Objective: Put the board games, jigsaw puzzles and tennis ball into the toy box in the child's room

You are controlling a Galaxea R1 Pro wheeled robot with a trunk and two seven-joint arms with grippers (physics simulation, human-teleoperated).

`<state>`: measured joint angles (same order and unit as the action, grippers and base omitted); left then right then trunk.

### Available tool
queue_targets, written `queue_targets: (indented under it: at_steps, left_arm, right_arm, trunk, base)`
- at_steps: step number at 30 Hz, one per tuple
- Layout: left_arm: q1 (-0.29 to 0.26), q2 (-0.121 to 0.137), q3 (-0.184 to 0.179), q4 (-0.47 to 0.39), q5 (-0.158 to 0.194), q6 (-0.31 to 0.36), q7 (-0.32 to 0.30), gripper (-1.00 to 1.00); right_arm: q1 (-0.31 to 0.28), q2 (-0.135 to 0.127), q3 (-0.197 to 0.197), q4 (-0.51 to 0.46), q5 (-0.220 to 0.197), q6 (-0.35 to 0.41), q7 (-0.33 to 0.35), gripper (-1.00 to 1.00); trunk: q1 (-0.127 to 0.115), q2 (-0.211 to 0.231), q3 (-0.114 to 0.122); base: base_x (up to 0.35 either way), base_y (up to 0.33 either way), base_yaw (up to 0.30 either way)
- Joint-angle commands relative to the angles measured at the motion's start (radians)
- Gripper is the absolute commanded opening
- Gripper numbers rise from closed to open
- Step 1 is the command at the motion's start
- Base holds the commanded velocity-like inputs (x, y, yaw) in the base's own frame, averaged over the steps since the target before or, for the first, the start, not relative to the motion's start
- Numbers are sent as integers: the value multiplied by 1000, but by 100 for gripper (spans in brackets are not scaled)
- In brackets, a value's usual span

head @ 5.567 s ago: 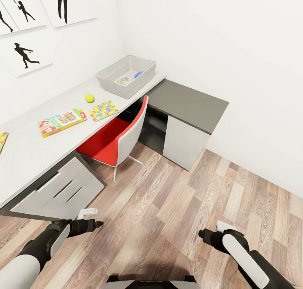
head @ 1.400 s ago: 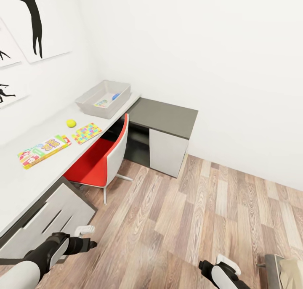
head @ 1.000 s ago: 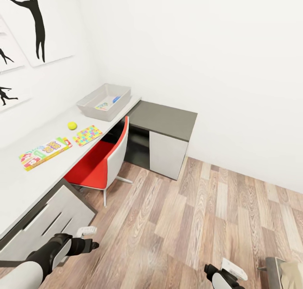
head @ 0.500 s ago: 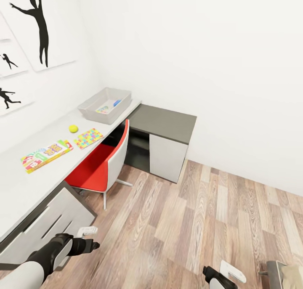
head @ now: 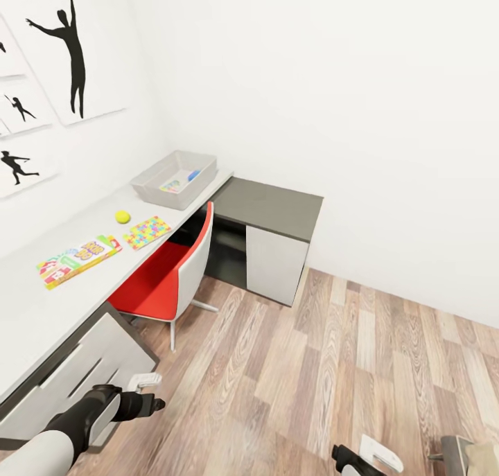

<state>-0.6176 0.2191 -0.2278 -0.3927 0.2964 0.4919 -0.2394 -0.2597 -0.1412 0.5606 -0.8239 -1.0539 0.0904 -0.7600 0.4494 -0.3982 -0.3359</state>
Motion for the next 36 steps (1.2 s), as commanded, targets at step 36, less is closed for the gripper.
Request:
queue_targets:
  at_steps: [36]
  left_arm:
    - [-1, -6, -6, -1, 7, 5, 0, 100]
  right_arm:
    - [-1, 6, 33, 17, 0, -30, -7, 100]
  trunk:
    - [1, -2, 58]
  base:
    - [8, 0, 0]
